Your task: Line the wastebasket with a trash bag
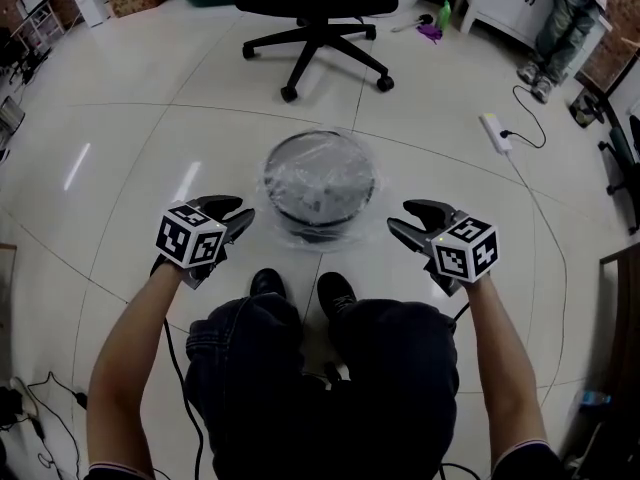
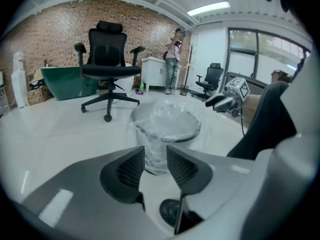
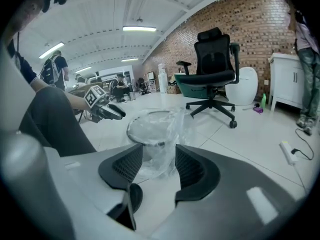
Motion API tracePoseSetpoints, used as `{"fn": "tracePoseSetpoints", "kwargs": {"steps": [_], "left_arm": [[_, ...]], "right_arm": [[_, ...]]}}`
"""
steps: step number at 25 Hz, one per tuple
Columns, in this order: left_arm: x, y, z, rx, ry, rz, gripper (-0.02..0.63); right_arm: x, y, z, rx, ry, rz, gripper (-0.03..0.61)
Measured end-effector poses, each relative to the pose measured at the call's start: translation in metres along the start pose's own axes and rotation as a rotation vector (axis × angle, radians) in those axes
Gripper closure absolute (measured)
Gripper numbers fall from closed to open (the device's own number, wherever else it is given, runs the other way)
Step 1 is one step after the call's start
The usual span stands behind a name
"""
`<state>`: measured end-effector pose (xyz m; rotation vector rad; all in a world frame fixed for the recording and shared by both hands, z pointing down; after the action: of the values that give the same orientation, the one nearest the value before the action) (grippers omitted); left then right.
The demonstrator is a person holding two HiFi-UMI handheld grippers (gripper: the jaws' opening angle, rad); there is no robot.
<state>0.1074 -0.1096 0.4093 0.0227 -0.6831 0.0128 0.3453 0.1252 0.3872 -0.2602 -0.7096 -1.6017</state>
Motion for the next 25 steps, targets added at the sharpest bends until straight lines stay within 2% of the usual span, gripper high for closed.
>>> {"fn": "tracePoseSetpoints", "kwargs": {"steps": [4,5,8,12,14,16,19,25], "left_arm": [[0.009,-0.020,-0.007,-0.064,0.035,-0.058,0.477],[0.012,-0.024,-0.007,-0.081,0.038,-0.051,0.475],[0.023,-0.033,-0.004,-0.133,0.034,0.012,0.398],[0.039,-0.048,-0.002,-0.183,0.032,0.058,0.394],[0.046,-0.053,-0.003,-0.193,0.032,0.081,0.404],[0.054,-0.057,-0.007,-0.170,0.026,0.105,0.437],[0.064,-0.062,-0.012,-0.110,0.026,0.114,0.598],[0.082,-0.072,-0.016,-0.065,0.008,0.139,0.600]], "right_arm": [[0.014,0.008,-0.030,-0.007,0.046,0.067,0.370],[0.019,0.010,-0.036,-0.010,0.053,0.079,0.371],[0.038,0.017,-0.051,-0.021,0.059,0.099,0.370],[0.061,0.027,-0.058,-0.026,0.021,0.107,0.376],[0.069,0.033,-0.058,-0.024,-0.003,0.110,0.413],[0.074,0.041,-0.060,-0.024,-0.018,0.117,0.476],[0.081,0.053,-0.064,-0.025,-0.032,0.136,0.566],[0.099,0.078,-0.079,-0.026,-0.027,0.196,0.575]]}}
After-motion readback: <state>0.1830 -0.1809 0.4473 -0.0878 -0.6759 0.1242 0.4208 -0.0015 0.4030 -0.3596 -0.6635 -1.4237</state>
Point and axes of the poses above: the fingertips, and each gripper's own axes: x forward along the fingers, y to its right, z out of its underside, the point moved 5 cm from there along -x, backward along the fingers, and after that the axes turned 10 degrees about x, right-handed, at the moved point
